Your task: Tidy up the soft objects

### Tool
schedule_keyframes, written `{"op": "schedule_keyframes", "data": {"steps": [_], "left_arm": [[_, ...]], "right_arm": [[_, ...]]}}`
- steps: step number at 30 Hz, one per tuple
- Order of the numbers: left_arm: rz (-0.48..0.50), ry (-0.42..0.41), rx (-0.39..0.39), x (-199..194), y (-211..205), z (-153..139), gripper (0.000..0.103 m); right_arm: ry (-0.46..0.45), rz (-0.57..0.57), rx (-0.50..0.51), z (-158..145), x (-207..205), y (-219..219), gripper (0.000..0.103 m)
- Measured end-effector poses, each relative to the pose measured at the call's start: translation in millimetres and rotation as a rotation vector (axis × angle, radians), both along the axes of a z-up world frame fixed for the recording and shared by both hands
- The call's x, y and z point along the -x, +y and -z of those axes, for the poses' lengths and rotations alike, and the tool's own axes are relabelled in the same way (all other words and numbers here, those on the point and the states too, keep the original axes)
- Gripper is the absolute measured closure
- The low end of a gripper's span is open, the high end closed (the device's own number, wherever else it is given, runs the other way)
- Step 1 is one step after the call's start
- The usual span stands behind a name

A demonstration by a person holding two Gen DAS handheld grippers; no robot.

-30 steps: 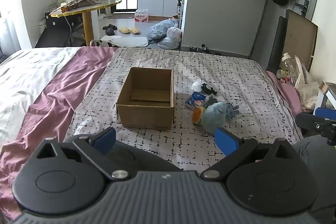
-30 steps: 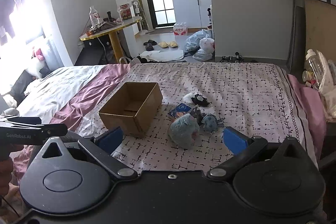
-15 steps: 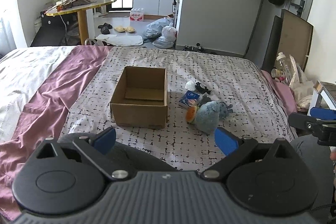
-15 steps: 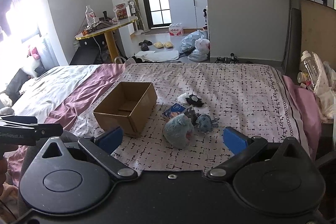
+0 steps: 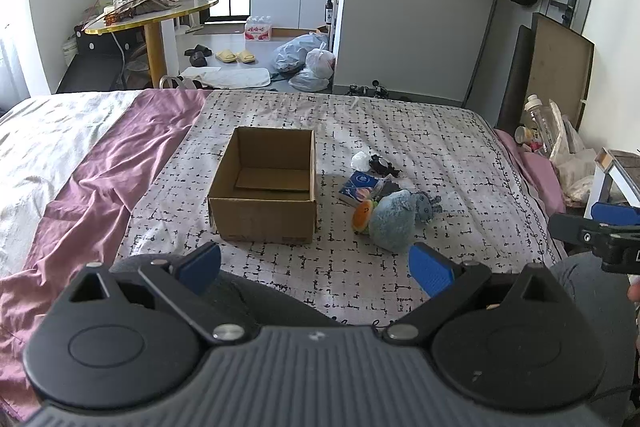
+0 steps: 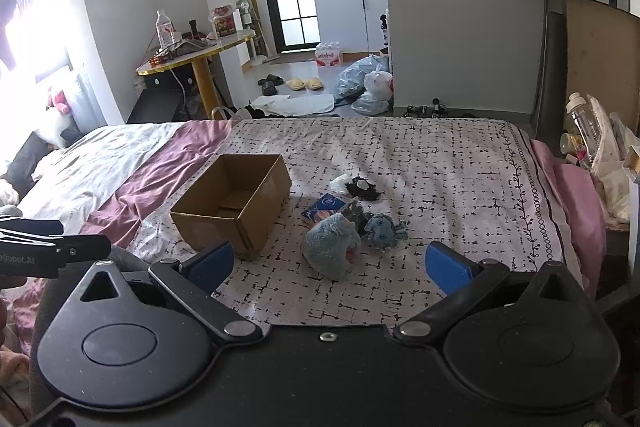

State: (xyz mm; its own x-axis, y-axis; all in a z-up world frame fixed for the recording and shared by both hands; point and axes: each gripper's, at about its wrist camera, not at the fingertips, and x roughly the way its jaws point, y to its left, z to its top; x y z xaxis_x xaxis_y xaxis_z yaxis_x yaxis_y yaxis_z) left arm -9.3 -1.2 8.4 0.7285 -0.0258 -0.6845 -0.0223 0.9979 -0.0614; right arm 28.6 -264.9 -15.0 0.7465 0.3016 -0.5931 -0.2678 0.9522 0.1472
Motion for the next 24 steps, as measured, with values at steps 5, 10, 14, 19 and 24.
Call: {"op": "schedule_keyframes", "data": {"steps": [5,10,14,19,24], "left_arm": [[0.001,-0.001,0.0,0.2,-0.5,-0.3,0.003],[0.005,-0.01,0.001,1.8,-0.9,-2.2,0.003],[0.004,-0.011,0.001,2.0,-1.7,-2.9,0.003],[0.003,-0.01,0.002,2.6,-2.0,-3.1,0.003],[0.007,-0.008,0.003,2.7,-2.4,-2.9,0.003]], "right_arm": [[-0.004,-0.012,0.007,1.0,2.4,1.0,0.0],[-0.002,-0.023,0.009,3.3,3.7,1.4,0.0],[0.003,-0.021,0.008,4.6,3.2,1.1,0.0],[0.001,-0.015,0.011,4.7,3.7,1.7,0.0],[0.004,-0.009,0.011,7.2,4.1,0.4,0.0]]}}
